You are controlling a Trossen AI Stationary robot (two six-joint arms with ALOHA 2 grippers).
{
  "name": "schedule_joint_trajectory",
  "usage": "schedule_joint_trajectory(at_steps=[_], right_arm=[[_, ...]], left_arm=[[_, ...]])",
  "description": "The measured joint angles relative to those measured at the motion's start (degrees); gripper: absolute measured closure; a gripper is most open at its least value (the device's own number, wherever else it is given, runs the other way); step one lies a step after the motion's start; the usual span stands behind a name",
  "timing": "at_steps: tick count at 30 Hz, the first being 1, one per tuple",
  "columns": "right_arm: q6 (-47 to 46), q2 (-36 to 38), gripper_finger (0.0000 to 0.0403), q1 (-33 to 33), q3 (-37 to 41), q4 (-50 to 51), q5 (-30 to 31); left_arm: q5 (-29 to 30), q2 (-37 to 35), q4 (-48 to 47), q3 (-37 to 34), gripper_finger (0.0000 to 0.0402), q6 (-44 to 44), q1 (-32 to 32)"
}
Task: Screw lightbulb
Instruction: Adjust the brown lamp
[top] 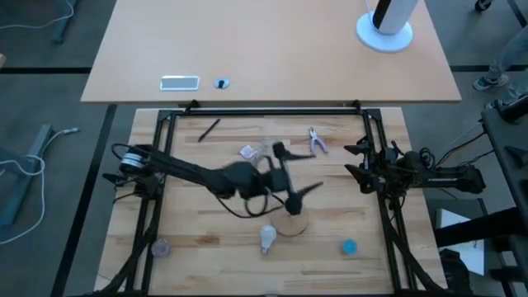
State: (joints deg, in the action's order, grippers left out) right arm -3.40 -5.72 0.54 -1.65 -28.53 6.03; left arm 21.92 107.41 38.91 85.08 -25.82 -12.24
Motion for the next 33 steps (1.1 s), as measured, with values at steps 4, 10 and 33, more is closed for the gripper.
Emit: schedule_joint_trajectory(at_steps=[4,10,33], right_arm=[[0.0,0.0,0.0095,0.0,0.0,0.0,0.0],[0.0,0.0,0.0104,0.0,0.0,0.0,0.0],[-5.3,-11.6,0.0104,-0.2,-24.0,43.0,7.4]], left_arm=[[-2.4,7.1,1.8,0.0,0.0083,9.9,-0.4],[-6.2,11.9,4.1,3.6,0.0083,18.9,-0.9],[7.6,-32.9,-24.9,-26.3,0.0083,17.1,-3.4]])
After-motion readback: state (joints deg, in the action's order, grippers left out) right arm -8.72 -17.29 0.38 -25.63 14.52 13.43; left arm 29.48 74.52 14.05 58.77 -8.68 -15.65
